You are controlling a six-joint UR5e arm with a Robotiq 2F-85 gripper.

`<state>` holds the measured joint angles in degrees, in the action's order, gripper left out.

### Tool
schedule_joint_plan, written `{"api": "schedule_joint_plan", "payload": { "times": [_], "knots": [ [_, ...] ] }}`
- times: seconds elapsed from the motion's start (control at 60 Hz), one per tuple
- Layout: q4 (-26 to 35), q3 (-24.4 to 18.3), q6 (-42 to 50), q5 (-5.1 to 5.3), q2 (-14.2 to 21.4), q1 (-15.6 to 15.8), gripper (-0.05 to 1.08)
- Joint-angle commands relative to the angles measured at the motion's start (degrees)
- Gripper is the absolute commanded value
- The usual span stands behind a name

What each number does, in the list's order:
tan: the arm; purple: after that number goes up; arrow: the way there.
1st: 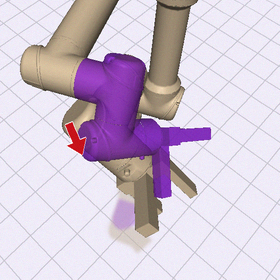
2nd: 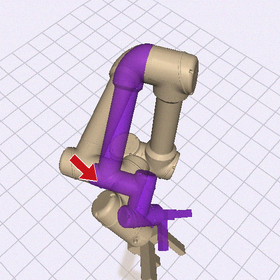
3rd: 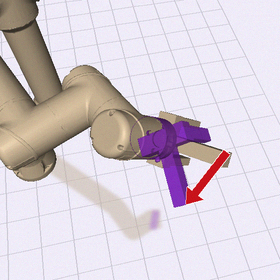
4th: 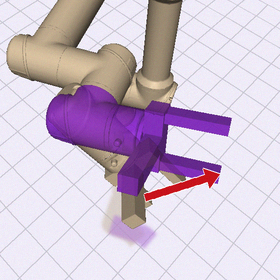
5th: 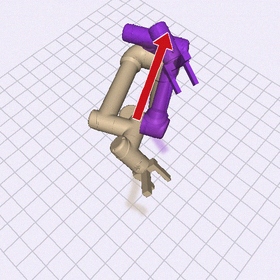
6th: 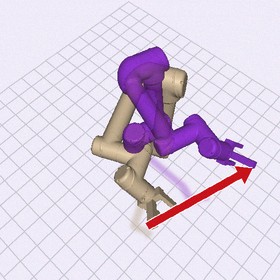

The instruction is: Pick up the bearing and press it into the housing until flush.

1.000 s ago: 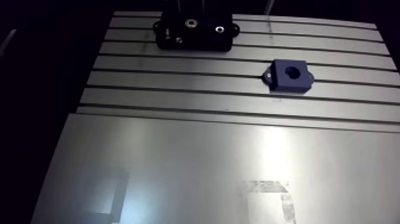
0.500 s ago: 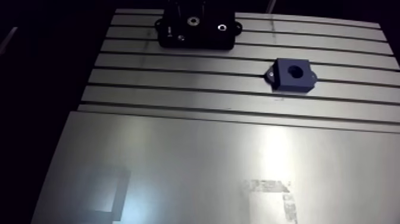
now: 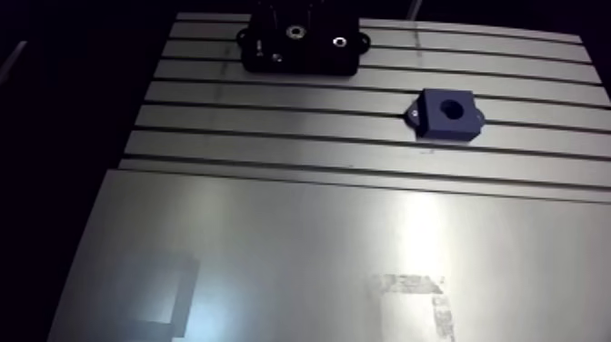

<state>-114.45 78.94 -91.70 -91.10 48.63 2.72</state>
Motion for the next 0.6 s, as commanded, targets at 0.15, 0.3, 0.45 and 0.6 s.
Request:
{"api": "schedule_joint_plan", "payload": {
  "times": [0.15,0.3,0.45,0.6],
  "knots": [
    [-0.1,0.0,0.0,-0.09,-0.1,-0.2,0.4],
    [-0.2,0.1,-0.1,-0.09,-0.2,-0.2,0.4],
    [-0.2,0.2,-0.1,-0.09,-0.4,-0.1,0.4],
    [-0.2,0.4,-0.1,-0.09,-0.4,-0.1,0.4]
  ]
}}
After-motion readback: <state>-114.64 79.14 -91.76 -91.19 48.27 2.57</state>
